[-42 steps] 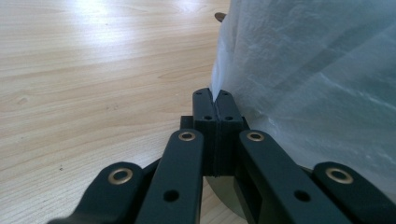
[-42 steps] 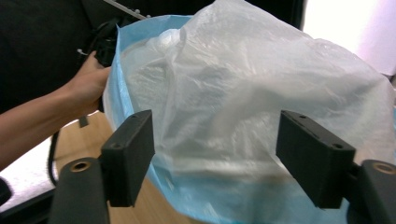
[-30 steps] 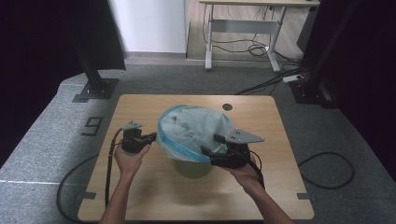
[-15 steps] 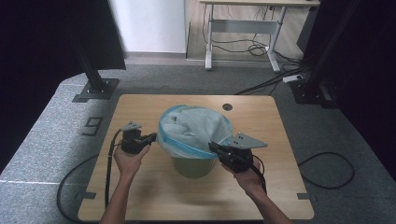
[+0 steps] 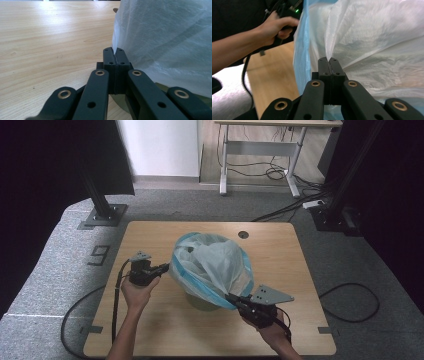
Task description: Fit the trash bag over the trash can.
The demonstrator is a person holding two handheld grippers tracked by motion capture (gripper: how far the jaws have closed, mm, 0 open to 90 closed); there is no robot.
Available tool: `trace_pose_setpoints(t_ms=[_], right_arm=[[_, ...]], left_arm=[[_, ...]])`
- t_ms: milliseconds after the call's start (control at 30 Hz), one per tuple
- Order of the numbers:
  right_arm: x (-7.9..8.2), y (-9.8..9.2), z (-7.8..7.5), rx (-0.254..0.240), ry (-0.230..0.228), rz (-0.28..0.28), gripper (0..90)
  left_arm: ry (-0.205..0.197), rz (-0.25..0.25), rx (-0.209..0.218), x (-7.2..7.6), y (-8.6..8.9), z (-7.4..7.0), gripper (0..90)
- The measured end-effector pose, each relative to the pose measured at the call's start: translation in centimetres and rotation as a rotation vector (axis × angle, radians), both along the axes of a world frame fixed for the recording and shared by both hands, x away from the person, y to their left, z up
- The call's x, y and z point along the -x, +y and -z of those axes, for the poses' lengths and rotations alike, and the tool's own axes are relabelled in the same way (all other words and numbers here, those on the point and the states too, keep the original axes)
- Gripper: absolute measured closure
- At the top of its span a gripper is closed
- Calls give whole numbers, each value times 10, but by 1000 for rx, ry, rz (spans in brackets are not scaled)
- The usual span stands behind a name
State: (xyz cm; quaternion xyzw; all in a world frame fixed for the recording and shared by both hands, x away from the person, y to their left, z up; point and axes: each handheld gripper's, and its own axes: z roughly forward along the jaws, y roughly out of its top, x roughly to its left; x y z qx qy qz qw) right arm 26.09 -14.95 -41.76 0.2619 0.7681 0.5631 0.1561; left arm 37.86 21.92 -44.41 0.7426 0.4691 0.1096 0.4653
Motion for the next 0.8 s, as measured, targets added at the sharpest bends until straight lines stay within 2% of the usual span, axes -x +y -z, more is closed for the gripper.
trace_pose_setpoints(t_ms=[133, 467, 533, 567, 633, 800], right_arm=[[-1, 6, 14, 16, 28, -28, 886], [-10, 7, 34, 28, 70, -42, 886], [-11, 5, 37, 27, 60, -47, 885], [-12, 4, 40, 41, 34, -44, 885], [-13, 2, 44, 64, 13, -33, 885], [-18, -2, 54, 45, 28, -19, 886]], left_arm=[[9, 3, -14, -1, -2, 5, 896], [53, 15, -20, -10, -9, 21, 897], [61, 17, -22, -12, -10, 23, 897], [62, 16, -22, -12, -10, 24, 897], [69, 13, -26, -14, -10, 25, 897], [91, 13, -41, -16, -10, 30, 897]])
